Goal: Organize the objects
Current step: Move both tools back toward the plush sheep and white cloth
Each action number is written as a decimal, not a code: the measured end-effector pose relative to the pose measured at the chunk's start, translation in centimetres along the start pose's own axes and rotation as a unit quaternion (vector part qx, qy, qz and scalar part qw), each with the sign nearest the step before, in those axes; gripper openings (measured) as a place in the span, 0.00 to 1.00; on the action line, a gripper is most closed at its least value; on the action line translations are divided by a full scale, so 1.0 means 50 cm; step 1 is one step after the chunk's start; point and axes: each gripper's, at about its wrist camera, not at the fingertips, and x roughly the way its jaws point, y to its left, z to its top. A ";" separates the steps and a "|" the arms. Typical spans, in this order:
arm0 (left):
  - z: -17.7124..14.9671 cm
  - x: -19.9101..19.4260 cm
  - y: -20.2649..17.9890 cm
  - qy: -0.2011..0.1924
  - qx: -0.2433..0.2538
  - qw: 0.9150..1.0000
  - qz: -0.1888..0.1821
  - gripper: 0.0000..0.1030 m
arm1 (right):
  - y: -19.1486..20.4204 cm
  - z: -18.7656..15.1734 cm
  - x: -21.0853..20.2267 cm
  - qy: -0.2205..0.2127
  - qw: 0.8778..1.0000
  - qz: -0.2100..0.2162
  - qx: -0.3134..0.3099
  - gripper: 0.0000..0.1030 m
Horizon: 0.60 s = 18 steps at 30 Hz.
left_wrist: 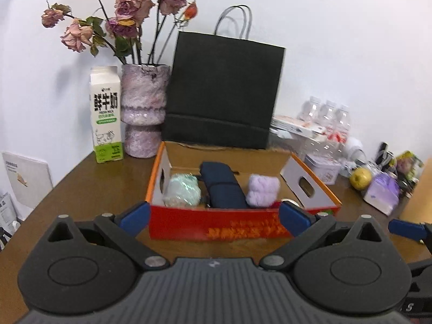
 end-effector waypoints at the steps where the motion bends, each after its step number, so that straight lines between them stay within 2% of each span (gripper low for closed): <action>1: -0.007 -0.007 0.000 0.002 0.000 1.000 -0.003 1.00 | 0.000 -0.007 -0.010 -0.002 1.000 0.000 0.001 1.00; 9: -0.064 -0.054 -0.024 -0.001 0.041 0.999 -0.015 1.00 | 0.003 -0.064 -0.081 -0.018 1.000 0.000 0.000 1.00; 18: -0.130 -0.105 -0.009 0.000 0.037 0.999 -0.021 1.00 | -0.002 -0.130 -0.138 -0.016 1.000 -0.004 0.003 1.00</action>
